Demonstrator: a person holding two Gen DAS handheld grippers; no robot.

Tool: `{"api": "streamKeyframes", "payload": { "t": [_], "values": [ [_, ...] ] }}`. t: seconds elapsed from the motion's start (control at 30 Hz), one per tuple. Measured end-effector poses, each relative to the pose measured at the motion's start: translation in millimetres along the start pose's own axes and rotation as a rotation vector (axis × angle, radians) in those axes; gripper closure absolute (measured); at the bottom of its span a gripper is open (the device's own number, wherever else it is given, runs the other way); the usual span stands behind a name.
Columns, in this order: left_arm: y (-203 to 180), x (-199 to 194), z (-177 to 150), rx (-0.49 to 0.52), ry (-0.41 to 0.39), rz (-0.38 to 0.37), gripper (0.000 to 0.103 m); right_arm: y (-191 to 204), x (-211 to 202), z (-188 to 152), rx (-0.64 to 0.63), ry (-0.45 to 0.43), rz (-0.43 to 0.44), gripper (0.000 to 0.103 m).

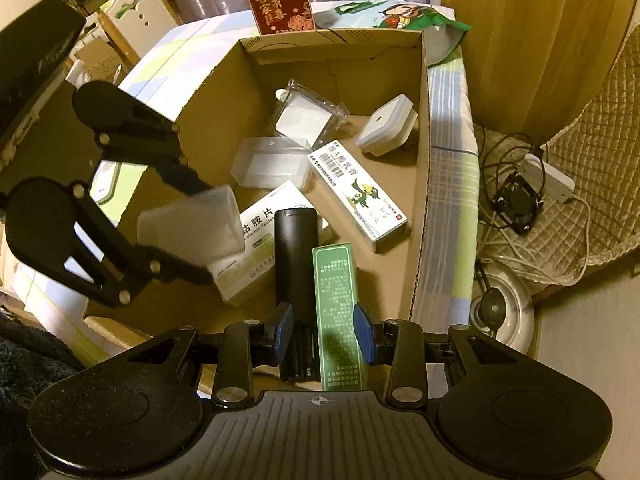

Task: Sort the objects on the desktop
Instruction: 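Lower the black remote into the box with the right gripper while the left gripper lowers the cup, then open both grippers to release the cup and black remote in the box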

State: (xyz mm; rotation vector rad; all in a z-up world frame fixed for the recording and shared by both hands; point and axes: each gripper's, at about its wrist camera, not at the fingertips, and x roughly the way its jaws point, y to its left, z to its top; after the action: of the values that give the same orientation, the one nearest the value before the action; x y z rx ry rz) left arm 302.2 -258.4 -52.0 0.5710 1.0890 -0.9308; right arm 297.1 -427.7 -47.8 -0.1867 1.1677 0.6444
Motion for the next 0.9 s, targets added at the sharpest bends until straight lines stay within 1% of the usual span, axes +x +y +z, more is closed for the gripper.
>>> {"api": "streamKeyframes", "payload": {
  "t": [0.2, 0.33, 0.4, 0.43, 0.47, 0.53, 0.9],
  "values": [
    [-6.9, 14.7, -3.5, 0.02, 0.09, -0.071, 0.052, -0.6, -2.9, -3.6, 0.011, -0.001, 0.001, 0.065],
    [-9.9, 25.0, -7.6, 0.032, 0.155, -0.104, 0.053, 0.8, -3.7, -5.6, 0.01, 0.008, 0.008, 0.065],
    [-9.9, 26.8, -9.0, 0.025, 0.178, -0.143, 0.053, 2.1, -3.4, -6.6, 0.008, 0.015, 0.007, 0.065],
    [-8.9, 27.3, -9.2, 0.018, 0.187, -0.159, 0.052, 2.4, -3.2, -7.0, 0.008, 0.017, 0.008, 0.065],
    [-7.8, 27.4, -9.0, 0.012, 0.194, -0.164, 0.048, 2.5, -3.1, -7.5, 0.01, 0.018, 0.009, 0.065],
    [-6.6, 26.8, -9.4, 0.009, 0.2, -0.153, 0.042, 2.6, -2.9, -8.3, 0.015, 0.02, 0.011, 0.065],
    [-12.1, 17.9, -10.1, -0.01, 0.183, -0.12, 0.04, 5.2, -1.3, -11.1, 0.022, 0.047, 0.011, 0.065]
  ]
}}
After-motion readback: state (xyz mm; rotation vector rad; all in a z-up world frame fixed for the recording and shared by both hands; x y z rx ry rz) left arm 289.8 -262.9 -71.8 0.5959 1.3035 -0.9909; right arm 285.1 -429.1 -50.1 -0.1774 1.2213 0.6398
